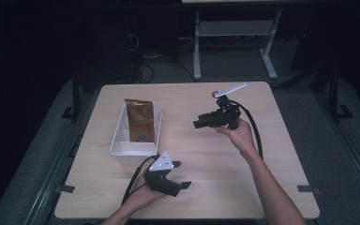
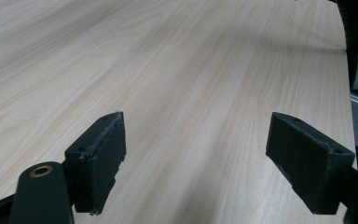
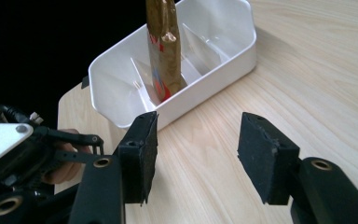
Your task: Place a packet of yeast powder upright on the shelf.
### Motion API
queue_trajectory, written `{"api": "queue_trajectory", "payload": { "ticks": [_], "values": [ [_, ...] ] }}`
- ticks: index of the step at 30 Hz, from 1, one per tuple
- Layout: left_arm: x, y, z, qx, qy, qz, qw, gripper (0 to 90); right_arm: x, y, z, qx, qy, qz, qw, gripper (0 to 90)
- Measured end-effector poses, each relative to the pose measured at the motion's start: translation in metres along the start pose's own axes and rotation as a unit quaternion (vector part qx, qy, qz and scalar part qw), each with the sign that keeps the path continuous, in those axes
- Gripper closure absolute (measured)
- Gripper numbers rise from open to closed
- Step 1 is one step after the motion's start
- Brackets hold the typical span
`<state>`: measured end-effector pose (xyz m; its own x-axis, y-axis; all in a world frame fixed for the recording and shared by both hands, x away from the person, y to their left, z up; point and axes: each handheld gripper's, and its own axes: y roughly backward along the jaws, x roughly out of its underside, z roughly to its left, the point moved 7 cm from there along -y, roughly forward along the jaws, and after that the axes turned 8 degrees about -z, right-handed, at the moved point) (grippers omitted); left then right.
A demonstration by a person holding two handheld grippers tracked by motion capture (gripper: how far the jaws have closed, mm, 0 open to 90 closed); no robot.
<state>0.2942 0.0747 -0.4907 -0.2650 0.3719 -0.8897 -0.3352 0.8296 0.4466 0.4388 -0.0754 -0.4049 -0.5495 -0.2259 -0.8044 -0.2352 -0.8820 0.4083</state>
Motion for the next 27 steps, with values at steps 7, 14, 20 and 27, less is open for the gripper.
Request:
{"api": "queue_trajectory", "payload": {
  "ticks": [7,14,20,27],
  "values": [
    [0.000,0.000,0.000,0.000,0.000,0.001,1.0000,19.3,0.007,0.014,-0.001,0.007,-0.003,0.004,1.0000,44.7],
    [0.000,-0.001,0.001,0.000,0.001,0.002,1.0000,19.2,0.017,0.029,-0.001,0.016,-0.001,-0.001,0.9999,43.5],
    [0.001,-0.002,0.001,0.001,0.001,0.003,1.0000,19.1,0.029,0.039,-0.002,0.021,-0.005,0.005,0.9998,42.3],
    [0.000,-0.002,0.001,0.001,0.001,0.002,1.0000,19.1,0.040,0.048,-0.002,0.024,-0.009,0.005,0.9996,41.9]
  ]
}}
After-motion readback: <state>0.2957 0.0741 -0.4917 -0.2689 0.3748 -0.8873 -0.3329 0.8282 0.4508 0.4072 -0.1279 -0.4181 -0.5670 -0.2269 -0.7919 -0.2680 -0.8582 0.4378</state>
